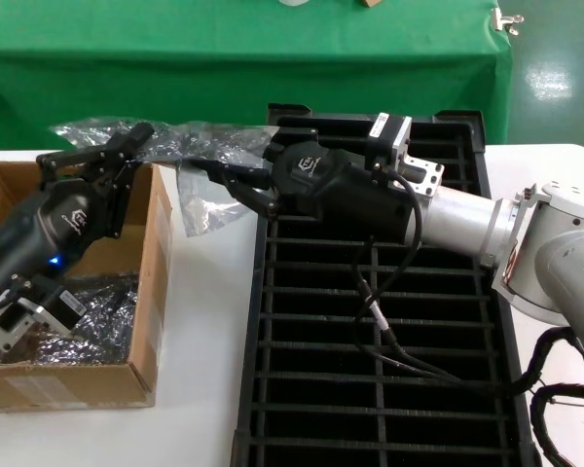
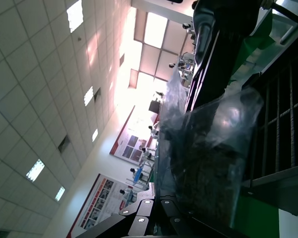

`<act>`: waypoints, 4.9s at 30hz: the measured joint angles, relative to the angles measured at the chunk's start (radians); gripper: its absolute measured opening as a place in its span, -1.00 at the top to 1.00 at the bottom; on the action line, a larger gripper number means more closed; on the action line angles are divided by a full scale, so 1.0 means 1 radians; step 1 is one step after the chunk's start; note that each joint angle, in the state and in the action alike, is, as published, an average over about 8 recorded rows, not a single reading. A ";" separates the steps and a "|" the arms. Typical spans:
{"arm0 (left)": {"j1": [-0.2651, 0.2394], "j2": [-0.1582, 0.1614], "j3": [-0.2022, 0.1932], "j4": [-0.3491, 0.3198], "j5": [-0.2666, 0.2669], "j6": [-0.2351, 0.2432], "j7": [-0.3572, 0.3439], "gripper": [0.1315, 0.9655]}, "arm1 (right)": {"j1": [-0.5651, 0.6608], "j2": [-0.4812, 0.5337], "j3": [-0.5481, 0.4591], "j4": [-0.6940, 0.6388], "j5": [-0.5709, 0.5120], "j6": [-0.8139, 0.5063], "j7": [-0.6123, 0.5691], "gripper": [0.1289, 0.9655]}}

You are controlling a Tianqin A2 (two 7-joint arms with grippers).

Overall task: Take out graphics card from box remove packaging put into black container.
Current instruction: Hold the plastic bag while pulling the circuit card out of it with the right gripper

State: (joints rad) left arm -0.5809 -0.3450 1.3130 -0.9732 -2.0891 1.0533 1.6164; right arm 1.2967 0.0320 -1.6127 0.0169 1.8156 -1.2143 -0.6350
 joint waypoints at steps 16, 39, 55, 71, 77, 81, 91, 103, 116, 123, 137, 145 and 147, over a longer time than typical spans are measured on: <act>-0.009 -0.003 0.002 0.024 0.005 0.006 0.019 0.98 | 0.000 -0.001 0.004 0.000 0.002 0.005 -0.001 0.52; -0.046 -0.004 0.002 0.097 0.009 0.012 0.072 0.98 | 0.001 -0.004 0.004 0.001 0.001 0.001 -0.002 0.84; -0.052 -0.007 0.005 0.112 0.011 0.015 0.078 0.98 | 0.003 -0.005 0.003 -0.001 -0.001 0.000 0.003 0.65; -0.060 -0.010 0.006 0.127 0.011 0.019 0.086 0.98 | 0.000 -0.004 0.008 -0.001 0.003 0.004 -0.002 0.36; -0.062 -0.011 0.006 0.132 0.011 0.021 0.089 0.98 | 0.001 -0.004 0.007 -0.001 0.003 0.004 -0.003 0.48; -0.062 -0.012 0.006 0.133 0.010 0.022 0.090 0.98 | 0.003 -0.005 0.006 -0.001 0.002 0.004 -0.003 0.56; -0.062 -0.012 0.006 0.134 0.009 0.024 0.087 0.98 | 0.004 -0.006 0.005 -0.001 0.000 0.006 -0.001 0.80; -0.074 -0.007 0.005 0.160 0.011 0.031 0.126 0.98 | 0.006 -0.006 0.001 -0.001 -0.004 0.008 -0.001 0.87; -0.120 0.006 -0.006 0.254 0.011 0.049 0.258 0.98 | 0.031 0.002 -0.025 0.010 -0.028 -0.014 0.000 0.87; -0.127 0.011 -0.005 0.274 0.011 0.059 0.289 0.98 | 0.043 0.008 -0.033 0.027 -0.032 -0.040 -0.005 0.87; -0.161 0.017 -0.010 0.344 0.010 0.079 0.382 0.98 | -0.039 0.044 -0.081 0.293 -0.038 -0.031 0.113 0.87; -0.174 0.020 -0.010 0.367 0.010 0.079 0.405 0.98 | -0.124 0.090 -0.124 0.540 -0.033 0.013 0.233 0.87; -0.178 0.021 -0.011 0.373 0.010 0.079 0.410 0.98 | -0.145 0.105 -0.136 0.604 -0.034 0.027 0.266 0.87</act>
State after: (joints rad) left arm -0.7594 -0.3243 1.3024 -0.5997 -2.0792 1.1320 2.0266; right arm 1.1516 0.1372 -1.7485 0.6207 1.7819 -1.1870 -0.3694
